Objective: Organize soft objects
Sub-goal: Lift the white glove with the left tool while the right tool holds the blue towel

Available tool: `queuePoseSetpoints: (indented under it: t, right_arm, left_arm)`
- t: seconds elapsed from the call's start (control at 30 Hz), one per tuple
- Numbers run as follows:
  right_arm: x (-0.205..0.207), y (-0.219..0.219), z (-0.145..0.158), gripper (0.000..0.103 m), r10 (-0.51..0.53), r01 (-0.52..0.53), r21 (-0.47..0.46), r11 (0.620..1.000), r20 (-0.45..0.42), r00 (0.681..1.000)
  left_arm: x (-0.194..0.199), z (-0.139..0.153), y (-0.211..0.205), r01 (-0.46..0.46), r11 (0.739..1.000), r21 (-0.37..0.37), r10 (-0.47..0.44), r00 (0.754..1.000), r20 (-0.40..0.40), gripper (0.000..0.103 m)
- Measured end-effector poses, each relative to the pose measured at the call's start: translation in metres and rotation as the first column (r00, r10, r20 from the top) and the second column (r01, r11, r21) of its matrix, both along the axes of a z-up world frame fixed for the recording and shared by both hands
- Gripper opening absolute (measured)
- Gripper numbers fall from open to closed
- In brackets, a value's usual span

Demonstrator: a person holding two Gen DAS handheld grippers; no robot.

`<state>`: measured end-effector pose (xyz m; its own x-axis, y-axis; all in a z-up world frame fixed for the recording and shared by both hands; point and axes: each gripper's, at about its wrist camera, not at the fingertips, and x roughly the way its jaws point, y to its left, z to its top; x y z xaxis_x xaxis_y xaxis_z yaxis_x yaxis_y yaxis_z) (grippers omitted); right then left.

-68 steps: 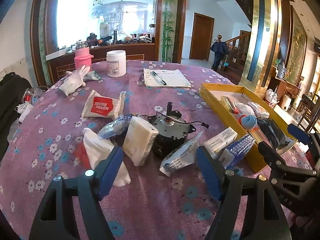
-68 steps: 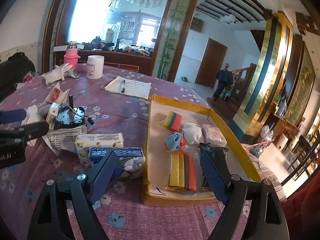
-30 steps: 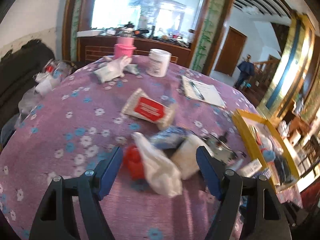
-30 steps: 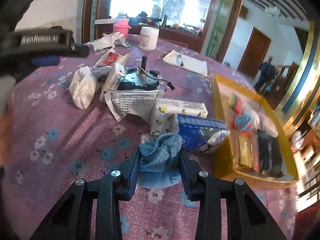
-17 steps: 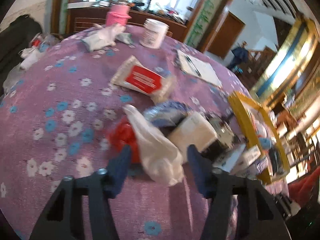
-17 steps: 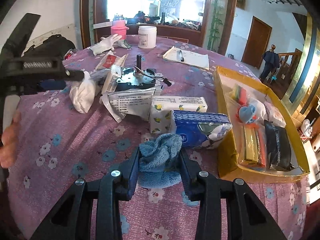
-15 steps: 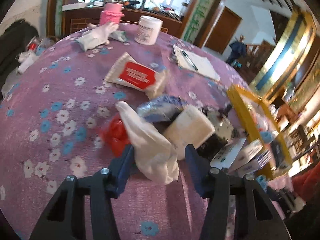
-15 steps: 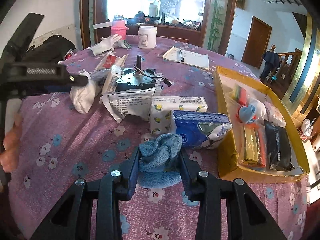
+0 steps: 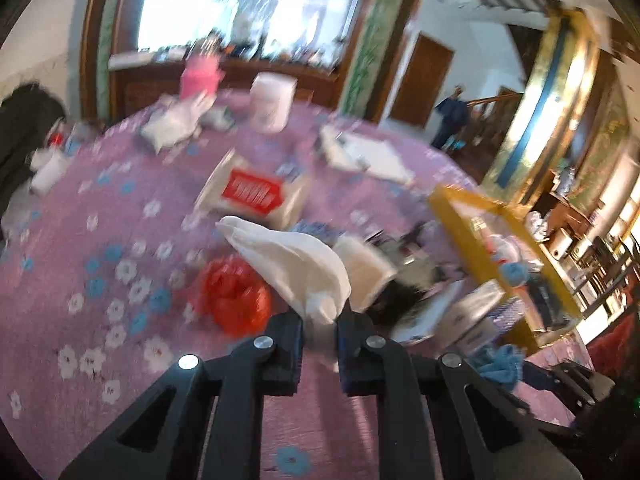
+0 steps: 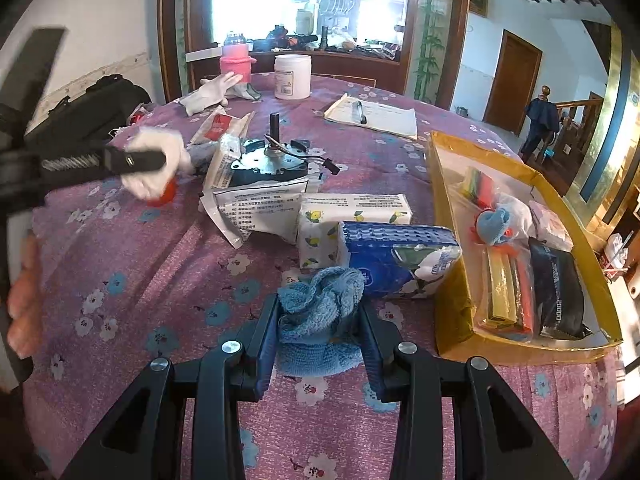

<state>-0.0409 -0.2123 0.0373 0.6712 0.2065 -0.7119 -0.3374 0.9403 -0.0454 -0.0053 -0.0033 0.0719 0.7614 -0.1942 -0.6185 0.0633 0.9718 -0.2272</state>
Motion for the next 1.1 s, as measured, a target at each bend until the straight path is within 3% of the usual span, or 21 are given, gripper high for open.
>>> queuePoseSetpoints:
  t: [0.23, 0.43, 0.6, 0.8, 1.1]
  right_arm:
    - [-0.001, -0.001, 0.001, 0.04, -0.005, 0.005, 0.006, 1.0, 0.009, 1.0]
    - [-0.001, -0.004, 0.002, 0.04, -0.009, 0.009, 0.024, 1.0, 0.01, 1.0]
    - [-0.003, -0.006, 0.005, 0.04, -0.018, 0.017, 0.031, 0.999, 0.03, 0.999]
    - [-0.007, -0.006, 0.008, 0.04, -0.027, 0.026, 0.027, 0.999, 0.055, 0.998]
    - [-0.009, -0.007, 0.01, 0.04, -0.045, 0.044, 0.021, 0.999, 0.071, 0.996]
  left_arm:
    - [-0.016, 0.014, -0.021, 0.032, 0.997, 0.071, -0.04, 0.993, 0.113, 0.013]
    - [-0.02, 0.01, -0.04, 0.035, 0.986, 0.161, -0.054, 0.992, 0.114, 0.013]
    - [-0.027, 0.007, -0.058, 0.004, 0.96, 0.281, -0.052, 0.986, 0.161, 0.014]
    - [-0.033, 0.003, -0.072, -0.012, 0.929, 0.369, -0.064, 0.979, 0.193, 0.015]
    - [-0.039, 0.003, -0.082, -0.02, 0.907, 0.42, -0.082, 0.971, 0.223, 0.016]
